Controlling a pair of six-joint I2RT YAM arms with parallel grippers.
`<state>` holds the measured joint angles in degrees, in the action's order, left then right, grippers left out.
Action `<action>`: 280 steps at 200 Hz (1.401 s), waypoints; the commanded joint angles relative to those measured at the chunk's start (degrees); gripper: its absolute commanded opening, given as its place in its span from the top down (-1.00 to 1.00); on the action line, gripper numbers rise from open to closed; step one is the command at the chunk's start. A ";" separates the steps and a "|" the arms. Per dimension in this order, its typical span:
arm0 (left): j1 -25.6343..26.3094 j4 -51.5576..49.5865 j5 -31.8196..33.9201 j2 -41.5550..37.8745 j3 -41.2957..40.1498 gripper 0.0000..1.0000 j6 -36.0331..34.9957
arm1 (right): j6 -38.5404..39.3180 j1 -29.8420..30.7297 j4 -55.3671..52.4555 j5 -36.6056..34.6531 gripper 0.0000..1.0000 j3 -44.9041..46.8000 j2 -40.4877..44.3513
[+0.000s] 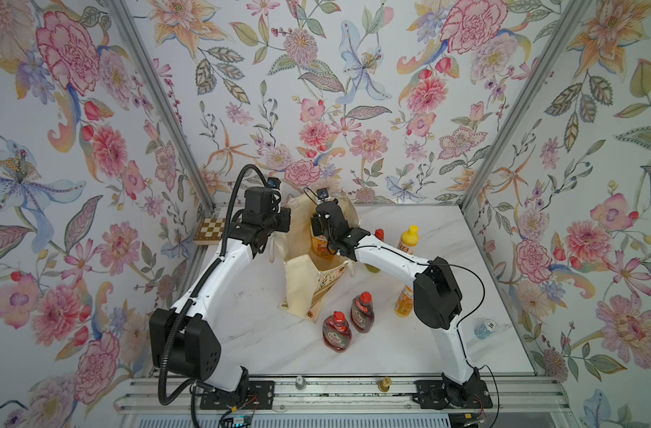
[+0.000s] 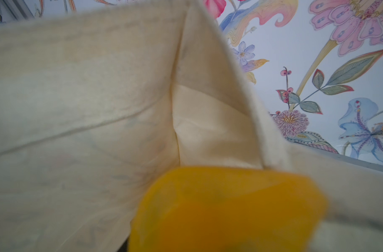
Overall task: Pack dish soap into the shopping bag
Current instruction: Place the bottle of dish soap in the shopping bag.
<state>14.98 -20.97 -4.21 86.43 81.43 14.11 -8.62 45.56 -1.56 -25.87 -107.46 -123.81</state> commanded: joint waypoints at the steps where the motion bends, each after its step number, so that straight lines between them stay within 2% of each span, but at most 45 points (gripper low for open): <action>1: -1.97 1.54 4.19 -3.66 -0.87 1.00 0.02 | 2.77 -1.43 4.30 -6.58 1.00 -1.16 0.51; 49: -4.48 1.18 5.07 -5.04 -1.03 1.00 -0.05 | 5.74 -0.99 -3.07 -13.73 1.00 -6.57 -1.91; 90: -4.61 1.57 5.92 -5.34 -2.45 1.00 0.39 | 2.92 -1.07 -4.32 -14.48 1.00 -6.04 -2.15; 114: -4.62 2.39 3.56 -5.48 -3.15 1.00 0.51 | 1.24 -1.18 -4.30 -9.75 1.00 -4.98 -1.94; 141: -4.62 6.03 -1.68 -5.84 -5.90 1.00 1.74 | 0.89 -0.92 -4.31 -4.81 0.48 -5.60 -1.71; 173: -4.15 7.76 -5.37 -4.99 -6.46 0.95 2.06 | 0.39 -0.69 -4.40 -2.66 0.10 -6.80 -0.87; 228: -3.69 9.26 -7.00 -3.49 -5.89 0.93 1.67 | -1.03 -0.60 -5.36 0.15 -0.28 -8.02 1.19; 280: -3.65 9.37 -7.08 -2.32 -5.58 0.92 1.45 | -0.52 0.30 -6.53 1.24 -0.50 -9.13 3.18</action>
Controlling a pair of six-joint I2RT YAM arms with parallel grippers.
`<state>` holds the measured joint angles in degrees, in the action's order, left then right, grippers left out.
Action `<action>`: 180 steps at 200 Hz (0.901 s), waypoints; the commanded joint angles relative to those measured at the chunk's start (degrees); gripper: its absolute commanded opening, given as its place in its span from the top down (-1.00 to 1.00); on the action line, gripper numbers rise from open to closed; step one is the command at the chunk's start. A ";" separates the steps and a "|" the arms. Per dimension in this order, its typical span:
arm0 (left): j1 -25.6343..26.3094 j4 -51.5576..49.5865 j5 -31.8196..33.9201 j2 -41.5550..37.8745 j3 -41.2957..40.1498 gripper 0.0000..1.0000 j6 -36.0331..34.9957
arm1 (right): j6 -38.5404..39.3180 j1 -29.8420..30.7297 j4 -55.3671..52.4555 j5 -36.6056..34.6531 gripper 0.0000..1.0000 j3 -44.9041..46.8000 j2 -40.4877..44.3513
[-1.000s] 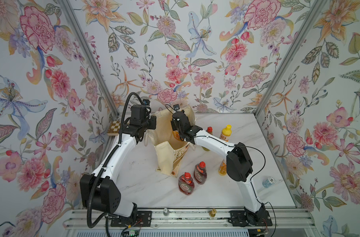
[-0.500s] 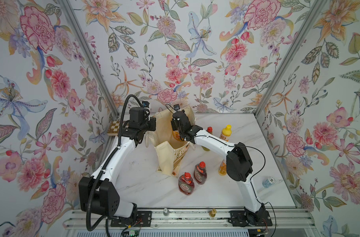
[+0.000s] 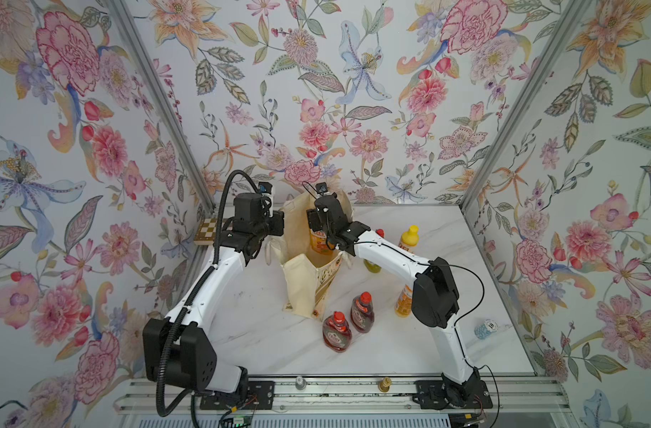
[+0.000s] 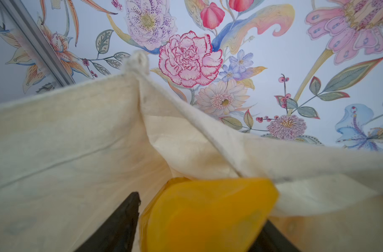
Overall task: Pack dish soap into the shopping bag
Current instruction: Place the bottle of dish soap in the shopping bag.
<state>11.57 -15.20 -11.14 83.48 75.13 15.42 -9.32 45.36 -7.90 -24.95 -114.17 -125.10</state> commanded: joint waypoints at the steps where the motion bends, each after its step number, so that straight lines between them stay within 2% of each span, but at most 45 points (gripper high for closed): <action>1: -0.24 3.60 -0.13 0.63 0.72 0.92 0.14 | 0.18 0.55 -0.19 0.33 -0.50 -2.48 4.53; 42: -0.06 3.60 -0.31 0.74 0.76 0.85 -0.04 | 0.60 1.20 -2.33 1.25 -0.63 -3.97 7.03; 101: 0.12 3.44 -0.47 1.30 1.63 0.67 -0.26 | -0.41 1.32 -6.61 6.28 -0.80 -4.12 12.60; 115: 0.11 3.27 -0.46 1.24 1.86 0.49 -0.22 | -0.65 1.43 -8.99 7.38 -0.88 -4.34 14.00; 132: 0.28 2.82 -0.46 0.86 2.12 0.17 -0.13 | -0.73 1.37 -13.21 8.57 -1.00 -5.46 15.50; 180: 0.50 0.24 2.19 -3.22 2.42 -0.54 0.09 | -0.79 1.37 -21.19 9.24 -0.97 -1.45 23.99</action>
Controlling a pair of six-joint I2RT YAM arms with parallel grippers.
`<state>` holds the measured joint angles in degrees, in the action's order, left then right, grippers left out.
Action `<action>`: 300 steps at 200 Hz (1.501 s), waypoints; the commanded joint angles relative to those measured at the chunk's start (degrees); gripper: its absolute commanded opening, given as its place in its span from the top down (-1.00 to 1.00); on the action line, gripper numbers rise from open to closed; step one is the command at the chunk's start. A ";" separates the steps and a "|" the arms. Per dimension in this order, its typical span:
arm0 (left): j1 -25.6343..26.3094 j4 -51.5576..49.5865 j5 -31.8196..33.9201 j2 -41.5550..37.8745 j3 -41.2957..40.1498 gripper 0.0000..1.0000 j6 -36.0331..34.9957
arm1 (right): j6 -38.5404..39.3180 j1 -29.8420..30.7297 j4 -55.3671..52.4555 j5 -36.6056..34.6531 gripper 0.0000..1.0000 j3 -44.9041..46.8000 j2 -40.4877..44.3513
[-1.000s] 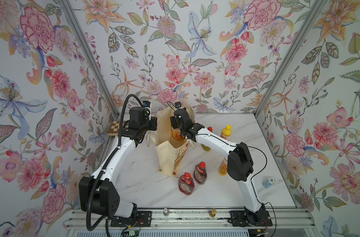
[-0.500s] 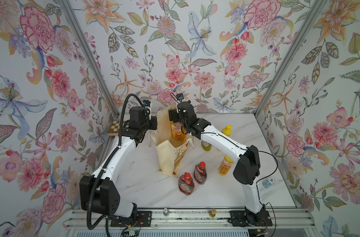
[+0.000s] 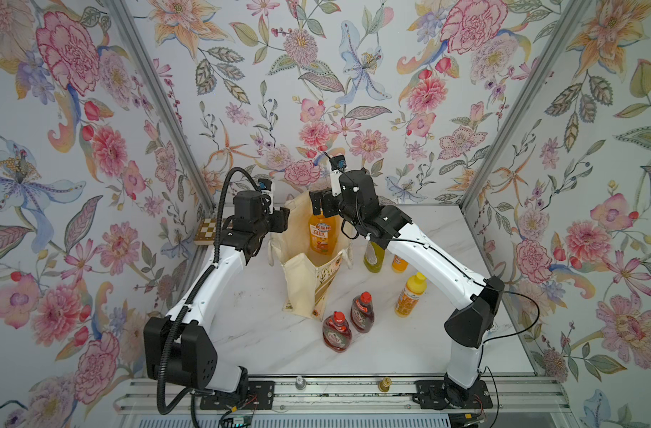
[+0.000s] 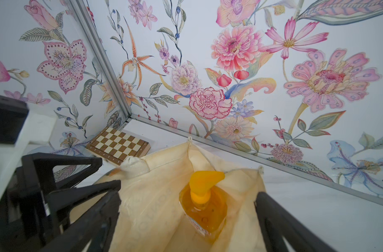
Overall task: Pack dish soap into the shopping bag
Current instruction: Place the bottle of dish soap in the shopping bag, then pick up the bottle of dish soap at the center of the board.
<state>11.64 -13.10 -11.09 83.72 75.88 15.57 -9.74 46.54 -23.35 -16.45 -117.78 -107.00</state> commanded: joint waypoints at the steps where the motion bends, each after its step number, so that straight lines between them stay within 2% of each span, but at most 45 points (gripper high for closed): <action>1: 0.46 -1.89 2.23 -3.60 1.62 -0.56 -0.04 | -0.42 0.16 -5.87 0.73 -0.97 2.35 6.13; 40: 0.45 -2.55 4.39 -9.37 -1.46 -0.98 1.01 | -0.76 -0.05 -9.95 0.10 -0.97 10.23 15.54; 87: 0.42 0.28 6.86 -16.87 -7.91 -0.99 3.79 | -2.81 -0.50 -19.09 1.11 -0.98 15.62 22.48; 121: 0.45 1.28 8.56 -19.58 -10.43 -0.99 4.48 | -5.73 -0.06 -24.02 7.41 -0.99 21.35 26.65; 157: 0.41 3.53 10.48 -21.85 -13.21 -0.99 5.67 | -8.19 6.69 -28.35 8.79 -0.88 25.72 30.58; 222: 0.46 4.76 13.22 -24.29 -15.19 -0.99 6.99 | -13.91 22.12 -37.28 7.49 -0.68 26.38 27.31; 252: 0.49 5.09 11.93 -24.89 -15.97 -0.99 8.03 | -15.04 25.28 -37.28 8.98 -0.57 28.06 23.14; 300: 0.45 5.33 11.31 -25.11 -16.81 -0.99 8.81 | -13.59 25.96 -37.20 8.82 -0.51 29.62 17.59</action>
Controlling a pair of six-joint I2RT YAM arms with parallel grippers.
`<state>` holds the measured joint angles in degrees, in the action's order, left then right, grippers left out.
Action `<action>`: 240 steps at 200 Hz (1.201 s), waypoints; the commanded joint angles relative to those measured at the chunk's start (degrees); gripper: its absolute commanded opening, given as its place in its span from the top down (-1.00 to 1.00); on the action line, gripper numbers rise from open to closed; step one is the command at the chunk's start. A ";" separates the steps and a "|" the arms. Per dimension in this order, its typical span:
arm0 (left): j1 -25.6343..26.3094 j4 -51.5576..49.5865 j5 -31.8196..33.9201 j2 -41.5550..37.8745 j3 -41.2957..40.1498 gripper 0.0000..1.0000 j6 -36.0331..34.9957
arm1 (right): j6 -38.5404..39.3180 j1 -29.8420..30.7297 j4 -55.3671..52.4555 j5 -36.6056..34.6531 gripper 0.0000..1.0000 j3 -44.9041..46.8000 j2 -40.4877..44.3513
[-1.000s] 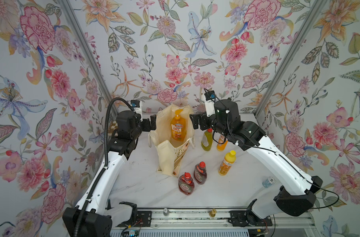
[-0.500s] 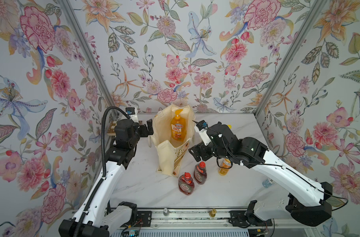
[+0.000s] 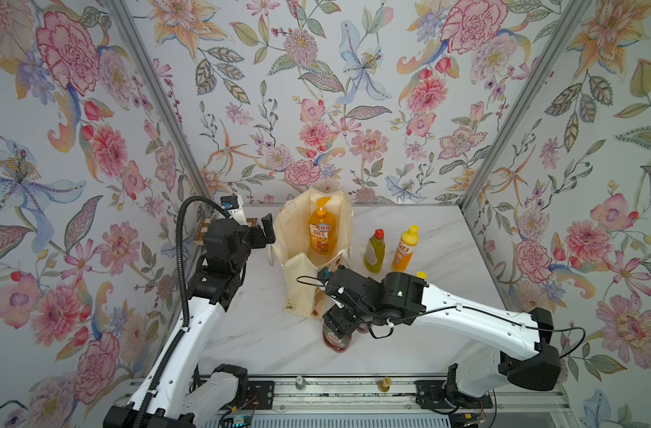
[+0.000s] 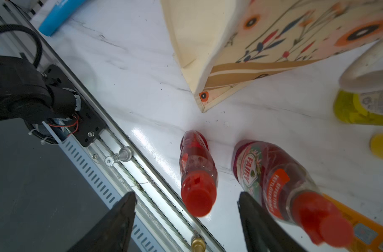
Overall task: Pack dish soap into the shopping bag
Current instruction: Pick up the bottle of dish soap at the center of the board.
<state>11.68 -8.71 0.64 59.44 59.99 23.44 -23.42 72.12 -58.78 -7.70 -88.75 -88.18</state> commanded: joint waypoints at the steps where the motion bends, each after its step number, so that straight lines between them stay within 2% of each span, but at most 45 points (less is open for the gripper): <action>1: 0.38 0.91 -0.45 -0.87 -0.97 -0.99 0.97 | 0.11 0.39 -1.77 0.02 -0.51 0.64 -1.30; 31: 0.44 1.15 -0.38 -0.94 -1.78 -0.99 1.26 | 0.63 0.22 -1.77 -0.50 -0.50 2.45 -3.14; 158: 0.41 1.20 -0.64 0.15 -2.58 -0.99 1.27 | 1.14 0.27 4.60 -2.06 -0.23 8.47 -6.74; 218: 0.42 1.34 -0.82 0.46 -2.59 -0.99 1.20 | 1.99 0.23 7.30 -4.60 -0.22 10.29 -6.83; 240: 0.44 1.31 -1.00 0.72 -2.59 -0.99 1.17 | 2.28 0.30 8.23 -4.61 -0.08 10.90 -6.92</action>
<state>11.68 -7.81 0.38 59.72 57.82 24.10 -21.98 72.31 -50.81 -11.22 -80.25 -93.97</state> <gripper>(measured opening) 0.994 0.579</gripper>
